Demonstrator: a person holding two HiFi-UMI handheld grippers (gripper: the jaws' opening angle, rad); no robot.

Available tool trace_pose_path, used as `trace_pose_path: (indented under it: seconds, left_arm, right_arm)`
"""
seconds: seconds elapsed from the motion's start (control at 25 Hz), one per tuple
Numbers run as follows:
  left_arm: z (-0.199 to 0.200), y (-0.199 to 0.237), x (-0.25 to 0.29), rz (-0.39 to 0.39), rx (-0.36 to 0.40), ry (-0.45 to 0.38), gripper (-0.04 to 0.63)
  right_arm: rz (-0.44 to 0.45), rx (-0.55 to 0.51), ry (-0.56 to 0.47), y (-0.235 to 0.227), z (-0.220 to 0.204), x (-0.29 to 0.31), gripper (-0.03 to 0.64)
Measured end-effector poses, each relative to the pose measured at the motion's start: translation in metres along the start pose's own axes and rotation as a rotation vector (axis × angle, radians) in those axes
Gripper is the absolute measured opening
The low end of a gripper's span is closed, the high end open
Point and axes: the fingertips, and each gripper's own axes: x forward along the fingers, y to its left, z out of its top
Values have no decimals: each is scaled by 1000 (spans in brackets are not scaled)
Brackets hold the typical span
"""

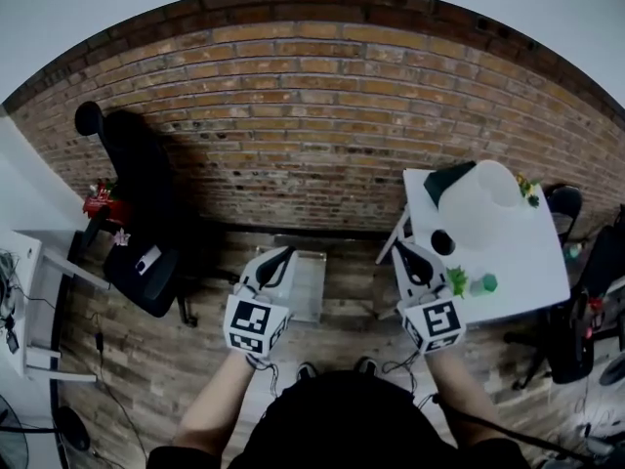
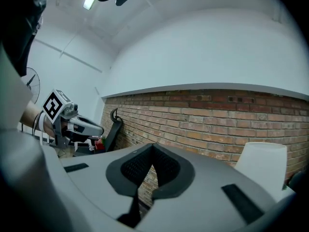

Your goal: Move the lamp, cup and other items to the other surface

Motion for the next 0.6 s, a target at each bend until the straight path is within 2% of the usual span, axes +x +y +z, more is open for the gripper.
trace_pose_path:
  seconds: [0.2, 0.6]
  left_arm:
    - [4, 3, -4, 68, -14, -19, 11]
    - [13, 1, -6, 111, 1, -25, 11]
  right_arm:
    - [38, -24, -13, -4, 4, -3, 5]
    - [73, -24, -7, -6, 4, 2, 5]
